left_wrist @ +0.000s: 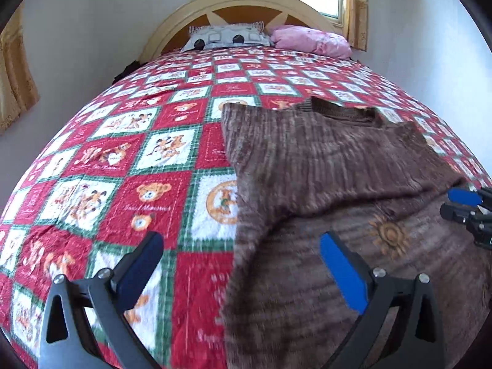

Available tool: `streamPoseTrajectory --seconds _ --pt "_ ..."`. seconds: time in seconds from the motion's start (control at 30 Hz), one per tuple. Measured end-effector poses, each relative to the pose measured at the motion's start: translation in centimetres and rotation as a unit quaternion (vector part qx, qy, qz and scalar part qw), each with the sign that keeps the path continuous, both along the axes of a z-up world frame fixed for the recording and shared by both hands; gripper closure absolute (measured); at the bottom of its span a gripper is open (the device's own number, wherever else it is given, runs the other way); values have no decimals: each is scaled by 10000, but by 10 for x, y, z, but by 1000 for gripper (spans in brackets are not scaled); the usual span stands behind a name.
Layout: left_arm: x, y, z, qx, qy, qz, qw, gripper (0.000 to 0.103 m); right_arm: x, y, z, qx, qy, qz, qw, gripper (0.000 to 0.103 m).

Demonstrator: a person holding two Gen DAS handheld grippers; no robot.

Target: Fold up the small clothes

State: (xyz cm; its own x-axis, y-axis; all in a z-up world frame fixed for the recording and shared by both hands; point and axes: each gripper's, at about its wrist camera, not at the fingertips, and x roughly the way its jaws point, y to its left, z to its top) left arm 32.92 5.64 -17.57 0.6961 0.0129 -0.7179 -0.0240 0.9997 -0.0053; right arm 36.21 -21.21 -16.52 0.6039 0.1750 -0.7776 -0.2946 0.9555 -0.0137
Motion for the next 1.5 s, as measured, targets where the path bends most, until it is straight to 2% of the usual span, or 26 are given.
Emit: streamPoseTrajectory --seconds 0.3,0.47,0.73,1.0,1.5 --pt "-46 -7 19 -136 -289 -30 9995 0 -45 -16 7 154 -194 -79 9997 51" --pt "-68 -9 28 -301 -383 -35 9988 0 -75 -23 10 172 -247 -140 9994 47" --pt "-105 -20 36 -394 -502 -116 9979 0 -129 -31 14 333 -344 -180 9987 46" --pt "-141 -26 35 -447 -517 -156 9975 0 -168 -35 13 436 -355 -220 9982 46" --pt "-182 -31 24 -540 -462 -170 9973 0 -207 -53 4 605 -322 -400 9968 45"
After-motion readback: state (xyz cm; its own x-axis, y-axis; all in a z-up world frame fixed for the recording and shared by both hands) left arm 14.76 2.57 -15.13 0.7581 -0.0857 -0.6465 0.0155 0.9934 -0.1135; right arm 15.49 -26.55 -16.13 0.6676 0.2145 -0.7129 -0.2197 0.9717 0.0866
